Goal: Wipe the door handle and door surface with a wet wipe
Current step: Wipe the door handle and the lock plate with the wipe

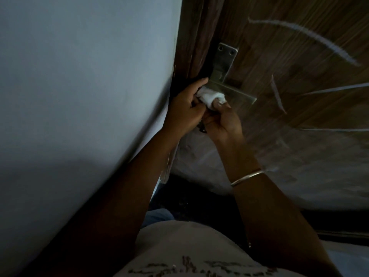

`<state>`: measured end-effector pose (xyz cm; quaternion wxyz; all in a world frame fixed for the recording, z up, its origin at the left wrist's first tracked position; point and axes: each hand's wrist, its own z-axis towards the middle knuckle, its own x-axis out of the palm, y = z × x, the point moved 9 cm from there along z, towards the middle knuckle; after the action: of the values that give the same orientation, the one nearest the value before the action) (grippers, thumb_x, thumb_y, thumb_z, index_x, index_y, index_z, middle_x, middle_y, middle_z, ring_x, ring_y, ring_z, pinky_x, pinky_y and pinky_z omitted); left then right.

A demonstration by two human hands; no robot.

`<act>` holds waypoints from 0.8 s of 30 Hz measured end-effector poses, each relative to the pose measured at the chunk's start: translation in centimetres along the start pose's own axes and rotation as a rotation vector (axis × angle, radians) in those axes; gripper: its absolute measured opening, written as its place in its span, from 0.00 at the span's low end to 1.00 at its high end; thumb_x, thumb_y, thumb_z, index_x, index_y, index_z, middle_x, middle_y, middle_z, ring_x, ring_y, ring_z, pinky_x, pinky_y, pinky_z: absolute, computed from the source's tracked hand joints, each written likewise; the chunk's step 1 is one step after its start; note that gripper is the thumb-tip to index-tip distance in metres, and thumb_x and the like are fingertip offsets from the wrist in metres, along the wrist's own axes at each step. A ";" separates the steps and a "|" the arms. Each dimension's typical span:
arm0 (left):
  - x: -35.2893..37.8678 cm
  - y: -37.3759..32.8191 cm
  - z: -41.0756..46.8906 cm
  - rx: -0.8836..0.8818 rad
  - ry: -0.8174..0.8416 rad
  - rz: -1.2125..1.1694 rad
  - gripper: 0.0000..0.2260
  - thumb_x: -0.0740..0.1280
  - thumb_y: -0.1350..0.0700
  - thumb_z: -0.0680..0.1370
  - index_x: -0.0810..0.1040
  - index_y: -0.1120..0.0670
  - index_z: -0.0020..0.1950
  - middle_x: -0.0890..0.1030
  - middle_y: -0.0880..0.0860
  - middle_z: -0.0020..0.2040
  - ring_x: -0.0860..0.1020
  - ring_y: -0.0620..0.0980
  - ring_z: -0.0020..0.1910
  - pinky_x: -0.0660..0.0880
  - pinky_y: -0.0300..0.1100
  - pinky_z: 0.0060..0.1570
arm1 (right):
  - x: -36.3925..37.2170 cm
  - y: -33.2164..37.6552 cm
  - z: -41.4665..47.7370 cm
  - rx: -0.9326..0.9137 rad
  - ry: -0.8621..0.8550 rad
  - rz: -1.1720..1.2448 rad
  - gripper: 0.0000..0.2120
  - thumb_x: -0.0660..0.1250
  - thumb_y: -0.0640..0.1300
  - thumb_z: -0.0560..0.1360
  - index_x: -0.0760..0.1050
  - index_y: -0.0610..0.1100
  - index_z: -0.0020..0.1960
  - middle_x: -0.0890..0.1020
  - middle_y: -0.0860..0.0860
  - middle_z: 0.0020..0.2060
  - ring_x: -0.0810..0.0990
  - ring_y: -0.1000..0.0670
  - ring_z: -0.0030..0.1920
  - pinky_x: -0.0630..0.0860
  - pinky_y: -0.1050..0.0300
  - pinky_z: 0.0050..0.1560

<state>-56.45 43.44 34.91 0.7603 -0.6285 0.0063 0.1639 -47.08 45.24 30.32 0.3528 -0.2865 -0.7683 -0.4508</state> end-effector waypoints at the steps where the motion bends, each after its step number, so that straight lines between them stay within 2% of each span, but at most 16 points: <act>1: -0.1 0.0 0.1 -0.007 -0.010 0.009 0.24 0.63 0.67 0.74 0.69 0.52 0.69 0.80 0.56 0.52 0.79 0.50 0.49 0.76 0.40 0.51 | -0.4 0.1 0.2 -0.001 -0.006 -0.006 0.13 0.53 0.33 0.78 0.70 0.35 0.60 0.84 0.38 0.39 0.85 0.42 0.39 0.82 0.47 0.36; 3: -0.2 0.0 0.2 -0.015 -0.013 0.023 0.24 0.64 0.65 0.74 0.69 0.50 0.68 0.79 0.59 0.40 0.76 0.53 0.37 0.76 0.45 0.42 | -1.0 0.1 0.5 -0.007 -0.034 0.025 0.16 0.53 0.33 0.78 0.67 0.36 0.65 0.84 0.38 0.38 0.85 0.41 0.39 0.81 0.45 0.38; 4: -0.3 0.1 0.1 -0.010 -0.012 0.023 0.24 0.64 0.65 0.74 0.69 0.50 0.68 0.78 0.59 0.38 0.75 0.53 0.36 0.76 0.46 0.40 | -1.0 -0.1 0.8 -0.015 -0.048 0.054 0.17 0.54 0.33 0.78 0.66 0.36 0.66 0.84 0.37 0.40 0.84 0.40 0.40 0.81 0.44 0.40; 6: -0.5 0.3 -0.1 0.023 -0.020 0.022 0.24 0.64 0.65 0.73 0.69 0.51 0.68 0.77 0.53 0.39 0.74 0.47 0.34 0.74 0.41 0.38 | -0.6 -0.3 1.3 -0.033 -0.091 0.065 0.17 0.55 0.34 0.78 0.66 0.35 0.67 0.80 0.35 0.52 0.81 0.38 0.52 0.78 0.43 0.53; 8: -1.2 0.2 -0.3 0.073 -0.074 0.058 0.22 0.63 0.64 0.73 0.70 0.52 0.67 0.76 0.46 0.39 0.72 0.41 0.33 0.71 0.30 0.36 | -0.1 0.5 1.9 -0.113 -0.104 -0.231 0.14 0.56 0.39 0.78 0.71 0.36 0.61 0.74 0.34 0.62 0.74 0.36 0.62 0.68 0.40 0.66; 9: -1.7 0.1 -0.4 0.093 -0.116 0.075 0.21 0.63 0.63 0.73 0.72 0.53 0.66 0.76 0.46 0.40 0.72 0.40 0.33 0.70 0.28 0.36 | 0.0 0.1 2.2 -0.049 -0.094 -0.414 0.13 0.57 0.42 0.78 0.74 0.38 0.57 0.74 0.34 0.61 0.73 0.36 0.62 0.63 0.37 0.68; 11: -2.4 -0.2 -0.6 0.118 -0.181 0.075 0.18 0.64 0.63 0.73 0.74 0.54 0.63 0.80 0.52 0.46 0.73 0.40 0.37 0.71 0.27 0.39 | 0.7 1.4 2.1 -0.230 -0.128 -1.012 0.12 0.59 0.42 0.78 0.76 0.36 0.55 0.78 0.36 0.55 0.74 0.35 0.58 0.59 0.33 0.67; 12: -2.6 -0.4 -0.6 0.129 -0.198 0.070 0.17 0.64 0.63 0.73 0.74 0.55 0.62 0.81 0.54 0.48 0.74 0.42 0.39 0.71 0.28 0.40 | 1.2 1.7 1.6 -0.313 -0.087 -1.066 0.12 0.59 0.41 0.78 0.76 0.35 0.55 0.78 0.37 0.53 0.75 0.36 0.57 0.60 0.34 0.67; 13: -2.7 -0.6 -0.6 0.140 -0.205 0.070 0.17 0.64 0.62 0.73 0.75 0.55 0.61 0.81 0.54 0.49 0.75 0.43 0.39 0.72 0.29 0.41 | 2.1 1.6 0.3 -0.365 -0.003 -1.019 0.11 0.58 0.39 0.79 0.74 0.35 0.56 0.78 0.38 0.52 0.76 0.38 0.57 0.65 0.38 0.66; 16: -2.5 -0.8 -0.6 0.170 -0.191 0.081 0.15 0.64 0.61 0.72 0.75 0.55 0.59 0.79 0.47 0.50 0.78 0.46 0.44 0.76 0.36 0.46 | 2.3 -0.4 -0.4 -0.180 -0.049 -0.361 0.13 0.52 0.33 0.80 0.69 0.33 0.61 0.77 0.38 0.54 0.77 0.42 0.56 0.75 0.49 0.56; 17: -2.5 -0.8 -0.5 0.176 -0.189 0.093 0.15 0.64 0.61 0.72 0.75 0.56 0.59 0.78 0.46 0.49 0.78 0.44 0.43 0.76 0.36 0.46 | 1.1 -0.4 0.1 -0.202 -0.129 -0.408 0.15 0.52 0.33 0.80 0.68 0.33 0.64 0.75 0.37 0.57 0.77 0.41 0.56 0.75 0.49 0.56; 18: -2.5 -0.7 -0.6 0.178 -0.189 0.105 0.15 0.63 0.61 0.72 0.76 0.56 0.59 0.78 0.45 0.48 0.77 0.42 0.41 0.76 0.35 0.44 | 1.1 0.4 -0.1 -0.263 -0.160 -0.545 0.16 0.52 0.33 0.80 0.67 0.33 0.66 0.75 0.37 0.58 0.76 0.42 0.56 0.75 0.49 0.56; 20: -2.6 -0.6 -0.6 0.176 -0.185 0.125 0.16 0.62 0.59 0.71 0.76 0.55 0.59 0.77 0.43 0.42 0.75 0.39 0.36 0.74 0.32 0.40 | 2.5 3.0 -0.8 -0.492 -0.198 -1.086 0.14 0.56 0.35 0.80 0.70 0.33 0.64 0.77 0.41 0.56 0.78 0.45 0.56 0.77 0.51 0.56; 21: -2.7 -0.5 -0.7 0.173 -0.185 0.134 0.16 0.62 0.59 0.71 0.75 0.55 0.59 0.77 0.44 0.40 0.74 0.39 0.34 0.74 0.32 0.39 | 3.5 2.4 -0.6 -0.511 -0.044 -1.196 0.13 0.58 0.37 0.80 0.72 0.34 0.62 0.79 0.42 0.55 0.79 0.47 0.55 0.77 0.51 0.56; 22: -2.8 -0.4 -0.7 0.172 -0.190 0.144 0.16 0.63 0.59 0.72 0.75 0.54 0.59 0.78 0.47 0.39 0.75 0.40 0.34 0.74 0.34 0.39 | 3.9 2.0 -0.6 -0.543 0.012 -1.341 0.12 0.59 0.38 0.80 0.74 0.35 0.60 0.80 0.42 0.53 0.79 0.48 0.55 0.77 0.50 0.56; 24: -3.3 -0.4 -0.8 0.190 -0.216 0.160 0.16 0.64 0.60 0.73 0.75 0.54 0.60 0.81 0.55 0.41 0.76 0.45 0.36 0.75 0.35 0.40 | 4.0 2.2 -0.8 -0.594 0.007 -1.346 0.11 0.59 0.36 0.79 0.74 0.34 0.59 0.80 0.43 0.53 0.80 0.54 0.54 0.77 0.55 0.58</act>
<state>-59.31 41.82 35.78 0.7972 -0.5299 -0.0103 0.2892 -47.52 45.97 34.86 -0.0901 0.1650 -0.6223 -0.7599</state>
